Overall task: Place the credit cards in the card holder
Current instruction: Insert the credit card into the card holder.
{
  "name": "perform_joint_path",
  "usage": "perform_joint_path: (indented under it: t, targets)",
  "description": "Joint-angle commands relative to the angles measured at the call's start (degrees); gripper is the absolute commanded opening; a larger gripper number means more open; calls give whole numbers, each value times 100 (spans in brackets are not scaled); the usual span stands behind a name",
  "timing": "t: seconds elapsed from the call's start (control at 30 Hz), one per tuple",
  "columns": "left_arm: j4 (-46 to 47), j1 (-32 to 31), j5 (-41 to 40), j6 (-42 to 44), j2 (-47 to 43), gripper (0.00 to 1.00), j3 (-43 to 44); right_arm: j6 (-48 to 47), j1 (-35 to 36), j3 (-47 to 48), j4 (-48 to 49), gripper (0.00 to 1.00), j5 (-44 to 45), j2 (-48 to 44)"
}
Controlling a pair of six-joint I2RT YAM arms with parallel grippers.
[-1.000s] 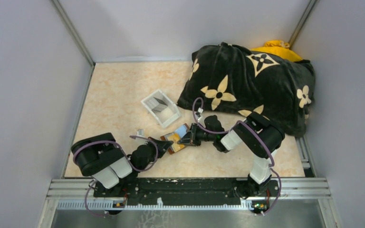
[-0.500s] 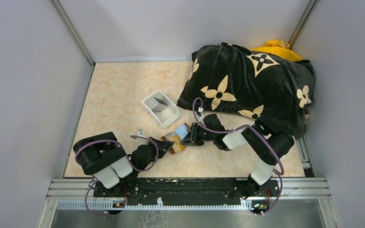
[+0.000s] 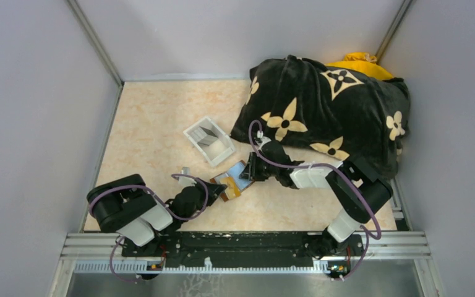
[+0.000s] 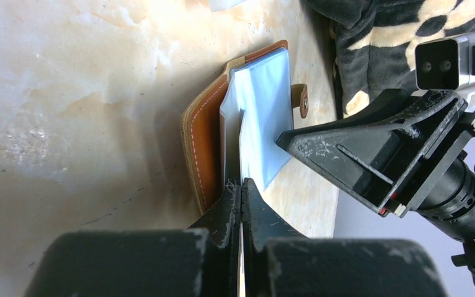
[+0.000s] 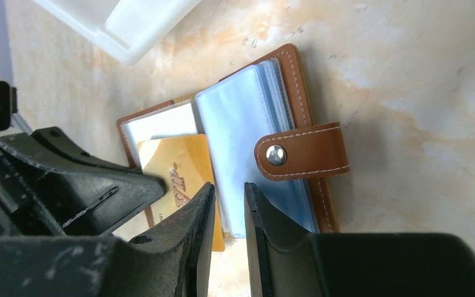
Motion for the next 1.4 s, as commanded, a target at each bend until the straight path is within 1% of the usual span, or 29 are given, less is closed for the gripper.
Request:
perform_joint_path:
  t: [0.0,0.23,0.4,0.67,0.7,1.07,1.37]
  targets:
    - [-123,31,-79,109,92,0,64,-579,21,455,-476,25,587,-209]
    - [-179,31,-148,132,72,0,94,-1114,18,862,-857,25,1028,-4]
    - [-321,31,-197,197,-5,0,176,-1373,18,1029,-1057,25,1123,138]
    - [-406,31,-241,205,-88,0,231,-1595,18,975,-1094,25,1265,268]
    - [-430,31,-252,202,-114,0,239,-1628,18,967,-1102,25,1286,412]
    - [-681,38,-509,175,-562,0,159,-1676,121,840,-1058,24,1275,650]
    - [-562,31,-624,91,-385,0,228,-1577,248,745,-987,23,1288,698]
